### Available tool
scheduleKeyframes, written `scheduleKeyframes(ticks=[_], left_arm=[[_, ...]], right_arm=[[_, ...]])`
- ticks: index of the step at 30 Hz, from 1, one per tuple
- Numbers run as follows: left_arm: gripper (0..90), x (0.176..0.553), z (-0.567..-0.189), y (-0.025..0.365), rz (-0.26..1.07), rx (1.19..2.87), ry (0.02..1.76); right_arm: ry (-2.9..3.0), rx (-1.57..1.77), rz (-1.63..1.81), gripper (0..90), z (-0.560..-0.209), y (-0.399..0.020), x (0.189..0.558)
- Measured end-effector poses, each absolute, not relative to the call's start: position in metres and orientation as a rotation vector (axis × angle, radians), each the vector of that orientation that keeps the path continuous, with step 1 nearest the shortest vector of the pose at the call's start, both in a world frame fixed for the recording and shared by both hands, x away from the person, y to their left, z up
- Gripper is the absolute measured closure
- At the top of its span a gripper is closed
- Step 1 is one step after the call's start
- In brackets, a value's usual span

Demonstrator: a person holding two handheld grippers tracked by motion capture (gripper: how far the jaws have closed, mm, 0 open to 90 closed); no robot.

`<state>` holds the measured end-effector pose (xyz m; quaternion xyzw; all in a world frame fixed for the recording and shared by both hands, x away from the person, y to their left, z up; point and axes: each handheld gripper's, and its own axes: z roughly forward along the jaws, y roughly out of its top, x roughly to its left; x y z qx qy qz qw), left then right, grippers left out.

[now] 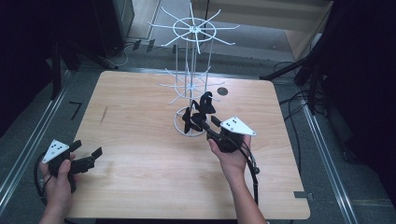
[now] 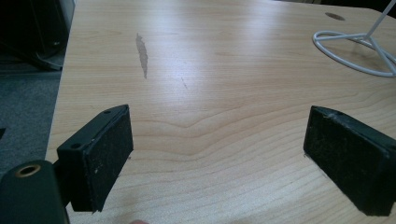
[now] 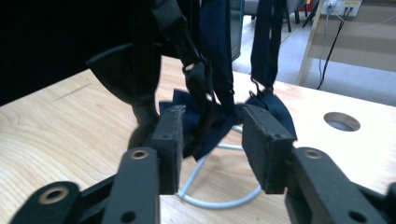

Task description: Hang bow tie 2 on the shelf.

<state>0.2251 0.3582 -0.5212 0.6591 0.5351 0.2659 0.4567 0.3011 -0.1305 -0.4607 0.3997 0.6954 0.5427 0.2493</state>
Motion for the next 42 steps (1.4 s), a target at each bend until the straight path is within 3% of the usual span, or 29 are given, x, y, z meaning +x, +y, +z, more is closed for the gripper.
scheduleKeyframes(ticks=[12,35,42], left_arm=[[8.8,0.225,-0.521,0.358,0.657,1.627,1.32],[8.8,0.225,-0.521,0.358,0.661,1.627,1.318],[8.8,0.225,-0.521,0.358,0.662,1.627,1.318]], right_arm=[[1.889,1.1,1.484,44.0,-0.468,-0.151,0.295],[1.854,1.179,1.429,26.8,-0.489,-0.192,0.281],[1.847,1.222,1.428,16.7,-0.493,-0.205,0.275]])
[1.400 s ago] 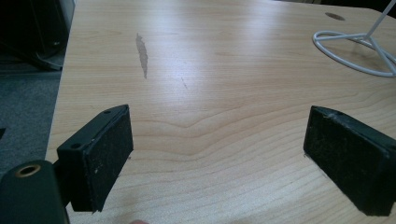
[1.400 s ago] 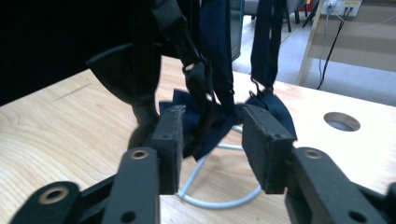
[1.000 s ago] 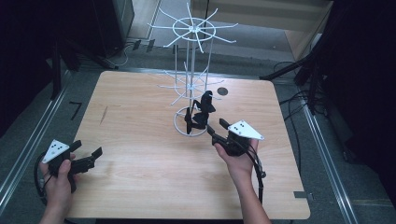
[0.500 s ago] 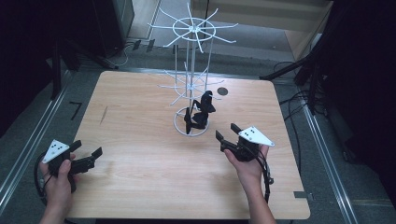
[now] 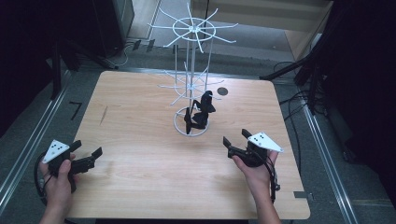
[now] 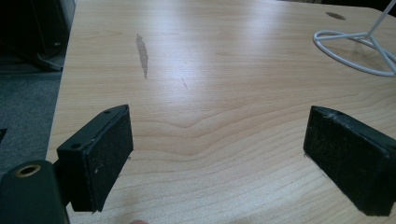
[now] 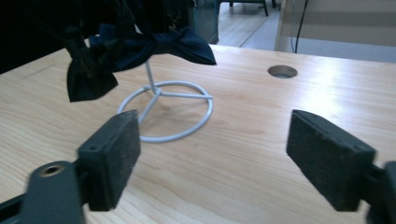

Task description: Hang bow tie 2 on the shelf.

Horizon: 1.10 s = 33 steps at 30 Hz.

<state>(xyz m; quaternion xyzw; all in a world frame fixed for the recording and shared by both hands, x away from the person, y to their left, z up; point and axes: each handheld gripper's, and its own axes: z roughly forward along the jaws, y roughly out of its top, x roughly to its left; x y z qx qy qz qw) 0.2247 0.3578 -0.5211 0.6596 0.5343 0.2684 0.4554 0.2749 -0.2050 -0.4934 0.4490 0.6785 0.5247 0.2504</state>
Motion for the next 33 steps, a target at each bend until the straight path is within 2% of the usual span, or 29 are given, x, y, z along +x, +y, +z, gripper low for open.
scheduleKeyframes(ticks=[17,18,33], left_arm=[[8.8,0.225,-0.521,0.358,0.664,1.63,1.318],[8.8,0.225,-0.521,0.358,0.662,1.628,1.319],[8.8,0.225,-0.521,0.358,0.667,1.628,1.316]], right_arm=[[1.82,1.314,1.35,6.5,-0.502,-0.24,0.262],[1.829,1.298,1.356,2.9,-0.504,-0.245,0.259],[1.824,1.346,1.345,0.0,-0.517,-0.279,0.247]])
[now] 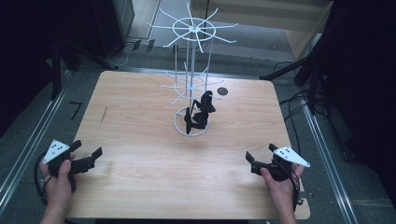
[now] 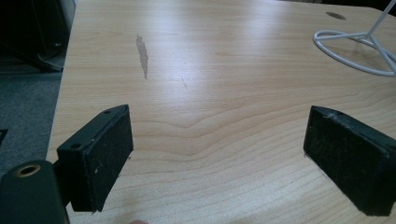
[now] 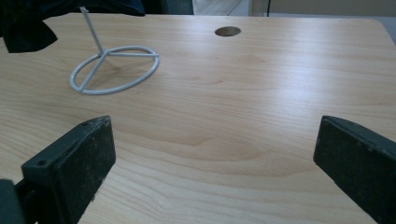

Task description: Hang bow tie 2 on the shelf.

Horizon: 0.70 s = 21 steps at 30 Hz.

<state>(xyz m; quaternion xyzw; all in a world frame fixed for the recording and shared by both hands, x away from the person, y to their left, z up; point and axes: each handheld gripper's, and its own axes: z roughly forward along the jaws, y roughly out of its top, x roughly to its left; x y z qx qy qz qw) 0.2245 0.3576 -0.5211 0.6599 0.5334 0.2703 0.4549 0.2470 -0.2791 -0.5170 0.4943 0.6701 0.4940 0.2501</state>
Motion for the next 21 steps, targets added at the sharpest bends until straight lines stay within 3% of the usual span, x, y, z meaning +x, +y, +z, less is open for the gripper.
scheduleKeyframes(ticks=[21], left_arm=[[8.8,0.224,-0.521,0.357,0.669,1.627,1.312]], right_arm=[[1.734,1.507,1.292,0.0,-0.54,-0.361,0.217]])
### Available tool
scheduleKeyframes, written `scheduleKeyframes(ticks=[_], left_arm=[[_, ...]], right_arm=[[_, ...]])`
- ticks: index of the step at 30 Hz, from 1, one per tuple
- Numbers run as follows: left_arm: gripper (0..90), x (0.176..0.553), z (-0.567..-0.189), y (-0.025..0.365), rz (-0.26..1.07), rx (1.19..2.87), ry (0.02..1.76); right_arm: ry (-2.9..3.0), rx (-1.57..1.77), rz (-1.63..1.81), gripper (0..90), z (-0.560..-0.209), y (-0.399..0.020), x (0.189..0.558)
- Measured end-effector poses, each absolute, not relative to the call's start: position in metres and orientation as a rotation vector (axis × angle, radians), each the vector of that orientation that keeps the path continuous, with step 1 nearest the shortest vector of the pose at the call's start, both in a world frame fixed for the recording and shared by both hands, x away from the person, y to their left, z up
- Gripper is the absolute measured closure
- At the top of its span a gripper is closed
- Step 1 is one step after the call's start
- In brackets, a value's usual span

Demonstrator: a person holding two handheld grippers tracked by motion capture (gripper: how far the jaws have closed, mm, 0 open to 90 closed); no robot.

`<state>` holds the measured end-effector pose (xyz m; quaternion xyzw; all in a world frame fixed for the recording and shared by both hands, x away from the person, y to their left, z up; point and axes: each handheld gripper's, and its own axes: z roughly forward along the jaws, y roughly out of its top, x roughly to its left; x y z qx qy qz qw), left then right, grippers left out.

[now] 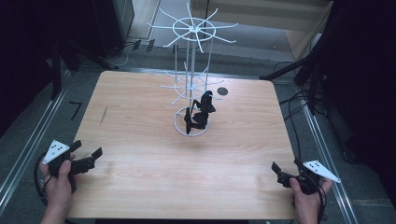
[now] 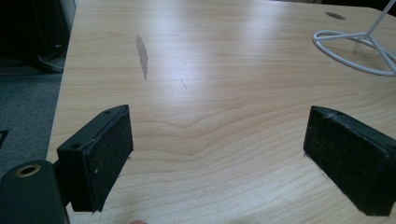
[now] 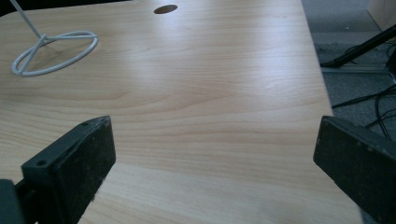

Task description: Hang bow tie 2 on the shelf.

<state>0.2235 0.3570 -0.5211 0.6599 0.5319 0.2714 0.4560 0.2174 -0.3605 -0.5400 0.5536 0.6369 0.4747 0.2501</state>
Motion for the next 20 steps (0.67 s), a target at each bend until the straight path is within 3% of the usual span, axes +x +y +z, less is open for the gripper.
scheduleKeyframes(ticks=[11,20], left_arm=[[8.8,0.224,-0.521,0.357,0.667,1.624,1.316],[8.8,0.226,-0.521,0.357,0.652,1.637,1.325]], right_arm=[[1.69,1.551,1.354,0.2,-0.544,-0.387,0.199],[1.647,1.578,1.319,6.5,-0.547,-0.393,0.195]])
